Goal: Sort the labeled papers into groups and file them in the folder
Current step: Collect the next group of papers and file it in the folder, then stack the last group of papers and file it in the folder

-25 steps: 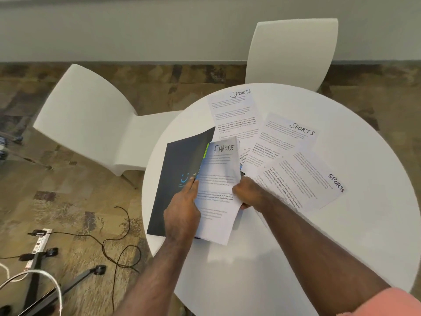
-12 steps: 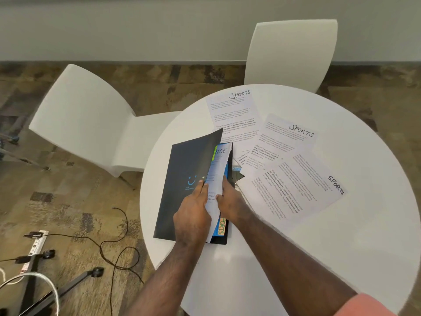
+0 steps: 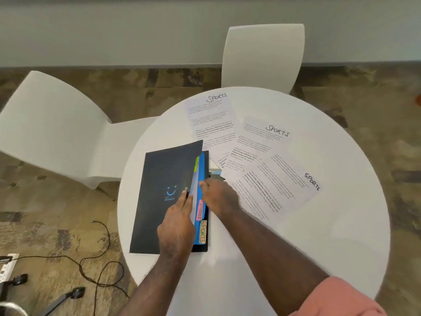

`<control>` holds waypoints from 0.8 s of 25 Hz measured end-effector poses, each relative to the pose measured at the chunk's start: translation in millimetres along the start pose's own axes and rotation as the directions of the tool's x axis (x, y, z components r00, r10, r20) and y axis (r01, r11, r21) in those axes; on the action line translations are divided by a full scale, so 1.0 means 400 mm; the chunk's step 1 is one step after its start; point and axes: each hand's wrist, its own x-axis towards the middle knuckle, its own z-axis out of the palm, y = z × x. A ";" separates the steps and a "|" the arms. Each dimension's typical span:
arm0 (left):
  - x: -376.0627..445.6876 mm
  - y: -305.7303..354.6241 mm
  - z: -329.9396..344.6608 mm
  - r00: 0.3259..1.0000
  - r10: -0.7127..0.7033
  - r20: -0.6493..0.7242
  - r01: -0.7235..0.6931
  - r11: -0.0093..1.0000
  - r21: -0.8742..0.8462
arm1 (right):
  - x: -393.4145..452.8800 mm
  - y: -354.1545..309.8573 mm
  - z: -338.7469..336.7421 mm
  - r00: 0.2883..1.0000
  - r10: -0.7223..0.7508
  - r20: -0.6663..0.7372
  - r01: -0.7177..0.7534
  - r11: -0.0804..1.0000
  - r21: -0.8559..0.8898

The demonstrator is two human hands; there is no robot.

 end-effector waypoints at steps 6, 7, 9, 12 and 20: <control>0.020 0.022 0.059 0.984 0.146 -0.103 -0.144 0.989 0.024 | -0.018 0.384 -0.064 0.815 0.495 -0.301 -0.486 0.867 0.110; 0.041 0.034 0.062 0.959 0.219 -0.178 -0.224 0.975 -0.007 | -0.029 0.430 -0.060 0.785 0.562 -0.259 -0.561 0.823 0.085; 0.110 0.074 0.056 0.902 0.339 -0.267 -0.353 0.936 -0.004 | -0.046 0.479 -0.044 0.781 0.605 -0.157 -0.607 0.794 0.042; 0.282 0.155 0.038 0.879 0.396 -0.265 -0.407 0.913 0.015 | -0.043 0.490 -0.012 0.807 0.575 -0.137 -0.584 0.812 -0.029; 0.563 0.313 0.101 0.935 0.235 0.265 -0.280 0.949 0.146 | -0.040 0.520 0.016 0.765 0.527 -0.371 -0.581 0.813 -0.044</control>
